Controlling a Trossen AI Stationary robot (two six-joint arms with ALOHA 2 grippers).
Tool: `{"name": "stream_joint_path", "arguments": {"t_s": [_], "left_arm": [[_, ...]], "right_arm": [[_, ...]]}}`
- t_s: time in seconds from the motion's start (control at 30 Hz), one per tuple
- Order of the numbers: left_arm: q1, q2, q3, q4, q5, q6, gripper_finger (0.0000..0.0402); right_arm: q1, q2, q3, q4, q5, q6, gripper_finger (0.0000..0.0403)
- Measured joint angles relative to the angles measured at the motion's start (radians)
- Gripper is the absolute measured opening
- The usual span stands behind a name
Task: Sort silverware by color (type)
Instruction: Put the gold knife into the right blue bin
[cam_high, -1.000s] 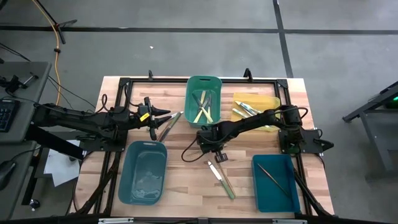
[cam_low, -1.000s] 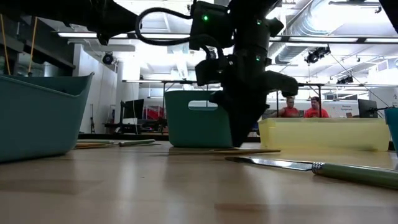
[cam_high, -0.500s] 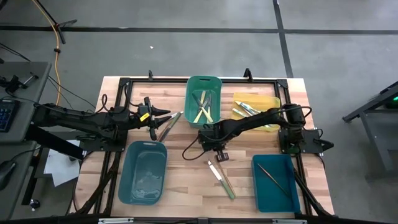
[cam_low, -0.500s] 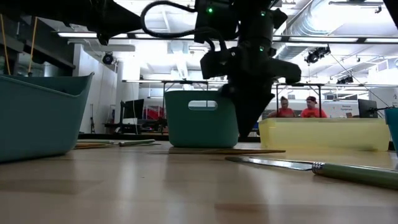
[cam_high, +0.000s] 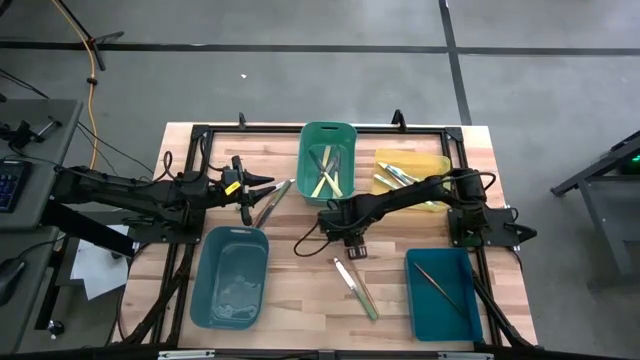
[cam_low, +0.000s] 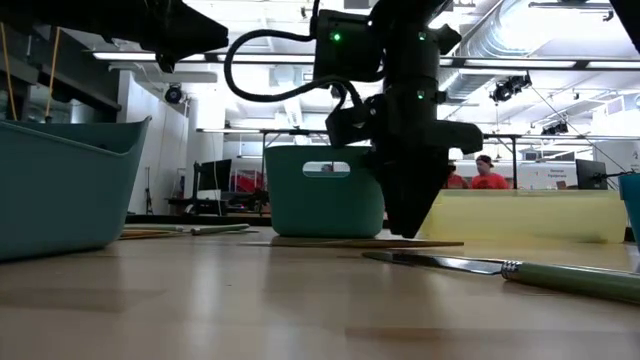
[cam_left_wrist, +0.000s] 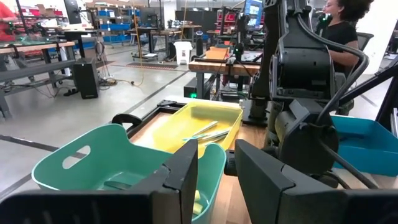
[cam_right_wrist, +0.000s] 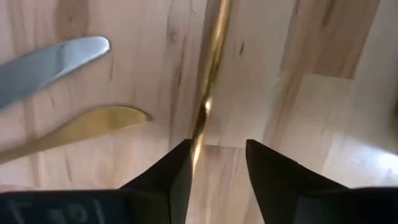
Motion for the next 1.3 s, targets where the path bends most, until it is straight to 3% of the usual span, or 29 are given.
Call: {"name": "stream_joint_path", "arguments": {"t_s": [0.5, 0.67, 0.9, 1.1, 1.3], "left_arm": [[-0.001, 0.000, 0.000, -0.001, 0.000, -0.016, 0.0102], [-0.001, 0.000, 0.000, -0.001, 0.000, -0.016, 0.0102], [-0.001, 0.000, 0.000, -0.001, 0.000, -0.016, 0.0102], [-0.001, 0.000, 0.000, -0.001, 0.000, -0.016, 0.0102], [-0.001, 0.000, 0.000, -0.001, 0.000, -0.016, 0.0102]], "right_arm": [[0.022, -0.008, -0.092, 0.032, -0.005, 0.088, 0.0141], [0.022, -0.006, -0.096, 0.030, -0.001, 0.105, 0.0106], [0.023, -0.005, -0.098, 0.021, 0.005, 0.110, 0.0016], [0.022, -0.003, -0.099, 0.023, 0.005, 0.110, 0.0032], [0.022, -0.003, -0.100, 0.024, 0.005, 0.109, 0.0010]]}}
